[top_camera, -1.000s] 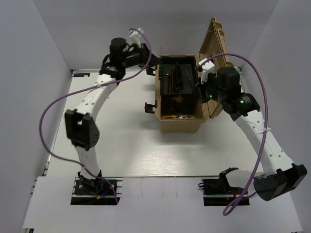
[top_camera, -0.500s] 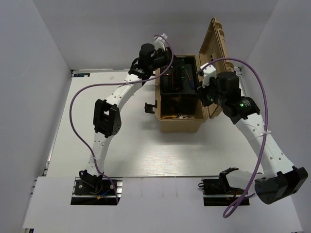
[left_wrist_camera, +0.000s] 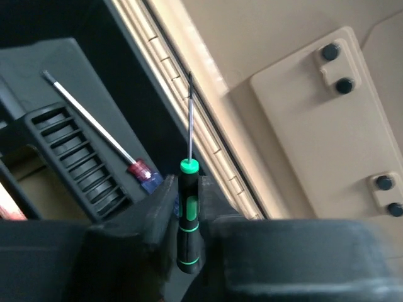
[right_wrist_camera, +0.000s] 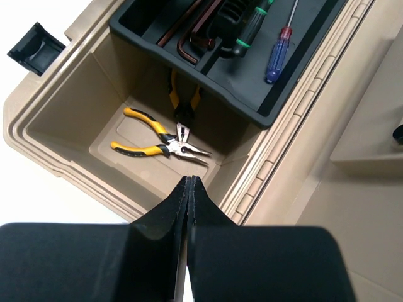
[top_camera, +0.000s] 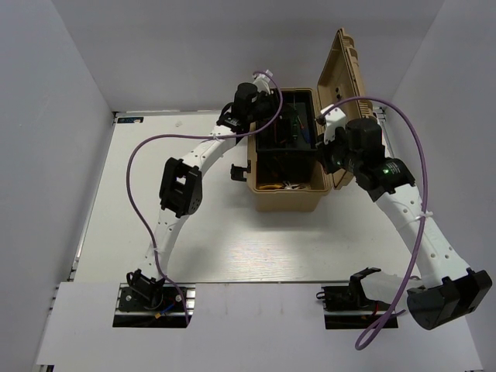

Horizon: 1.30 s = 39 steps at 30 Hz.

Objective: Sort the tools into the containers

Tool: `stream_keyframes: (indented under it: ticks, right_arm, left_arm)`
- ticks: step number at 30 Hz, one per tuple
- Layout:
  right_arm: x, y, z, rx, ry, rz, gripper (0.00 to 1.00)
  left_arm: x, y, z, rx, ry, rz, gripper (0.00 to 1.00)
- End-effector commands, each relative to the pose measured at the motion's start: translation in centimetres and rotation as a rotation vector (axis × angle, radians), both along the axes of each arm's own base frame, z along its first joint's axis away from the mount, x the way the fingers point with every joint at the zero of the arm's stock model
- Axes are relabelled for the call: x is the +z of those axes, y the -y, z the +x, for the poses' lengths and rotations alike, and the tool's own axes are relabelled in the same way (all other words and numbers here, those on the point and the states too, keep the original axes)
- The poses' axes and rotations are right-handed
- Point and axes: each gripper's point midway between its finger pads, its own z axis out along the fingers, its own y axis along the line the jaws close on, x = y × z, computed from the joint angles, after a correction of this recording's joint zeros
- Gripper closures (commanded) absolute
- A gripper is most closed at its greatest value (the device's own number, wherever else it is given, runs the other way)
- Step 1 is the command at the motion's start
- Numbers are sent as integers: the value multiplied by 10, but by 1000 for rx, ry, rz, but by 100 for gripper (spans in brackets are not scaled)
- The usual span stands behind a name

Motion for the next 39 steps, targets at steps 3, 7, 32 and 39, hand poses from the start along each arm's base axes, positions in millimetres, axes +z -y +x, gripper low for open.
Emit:
stream_keyframes:
  ticks: [3, 7, 32, 39]
  right_arm:
    - [12, 1, 0, 2, 48, 20, 100]
    - [11, -1, -2, 19, 43, 29, 100]
    - [186, -61, -45, 362, 210, 373, 100]
    - [242, 5, 36, -160, 371, 401, 100]
  left_arm:
    - [31, 0, -5, 6, 33, -14, 47]
    - [37, -1, -7, 5, 43, -11, 40]
    - [50, -302, -188, 711, 181, 660, 4]
    - [7, -349, -220, 804, 138, 813, 2]
